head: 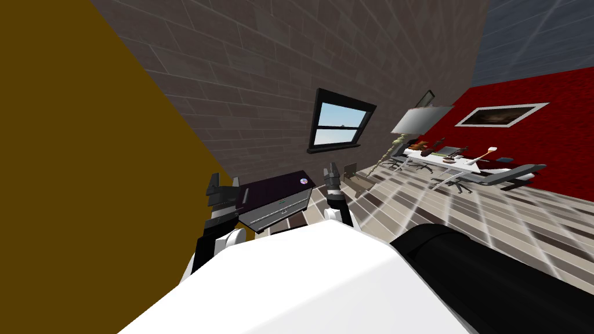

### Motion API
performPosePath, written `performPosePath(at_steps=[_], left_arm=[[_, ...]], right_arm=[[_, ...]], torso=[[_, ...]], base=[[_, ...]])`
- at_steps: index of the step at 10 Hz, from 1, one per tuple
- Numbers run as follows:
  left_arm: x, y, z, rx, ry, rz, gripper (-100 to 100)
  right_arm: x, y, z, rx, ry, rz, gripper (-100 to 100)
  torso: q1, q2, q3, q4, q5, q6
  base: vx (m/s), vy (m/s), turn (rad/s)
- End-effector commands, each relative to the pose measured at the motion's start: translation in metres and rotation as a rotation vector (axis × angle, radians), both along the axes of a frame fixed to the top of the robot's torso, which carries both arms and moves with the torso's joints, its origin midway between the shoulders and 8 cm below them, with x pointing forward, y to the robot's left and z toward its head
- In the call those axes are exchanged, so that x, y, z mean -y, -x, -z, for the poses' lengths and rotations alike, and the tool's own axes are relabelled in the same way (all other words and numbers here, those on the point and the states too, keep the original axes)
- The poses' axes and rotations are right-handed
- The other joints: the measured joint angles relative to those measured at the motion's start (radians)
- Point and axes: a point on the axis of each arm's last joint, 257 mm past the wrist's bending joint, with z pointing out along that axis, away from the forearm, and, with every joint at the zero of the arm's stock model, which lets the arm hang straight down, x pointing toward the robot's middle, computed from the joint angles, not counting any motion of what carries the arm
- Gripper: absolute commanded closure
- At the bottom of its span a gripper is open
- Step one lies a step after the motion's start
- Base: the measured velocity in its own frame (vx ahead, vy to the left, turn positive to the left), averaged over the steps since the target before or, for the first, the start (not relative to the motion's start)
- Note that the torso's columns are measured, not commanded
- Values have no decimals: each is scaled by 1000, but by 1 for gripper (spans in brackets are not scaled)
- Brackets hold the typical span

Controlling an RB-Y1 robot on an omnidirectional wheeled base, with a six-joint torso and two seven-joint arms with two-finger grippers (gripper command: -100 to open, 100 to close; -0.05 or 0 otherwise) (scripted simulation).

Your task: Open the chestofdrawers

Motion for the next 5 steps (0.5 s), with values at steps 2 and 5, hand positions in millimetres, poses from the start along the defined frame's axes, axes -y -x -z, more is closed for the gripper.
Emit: performPosePath(at_steps=[2, 5], left_arm=[[0, 0, 0, 0, 0, 0, 0], [0, 0, 0, 0, 0, 0, 0]], right_arm=[[0, 0, 0, 0, 0, 0, 0], [0, 0, 0, 0, 0, 0, 0]], torso=[[0, 104, -209, 105, 0, 0], [0, 322, -644, 322, 0, 0]], base=[[0, 0, 0], [0, 0, 0]])
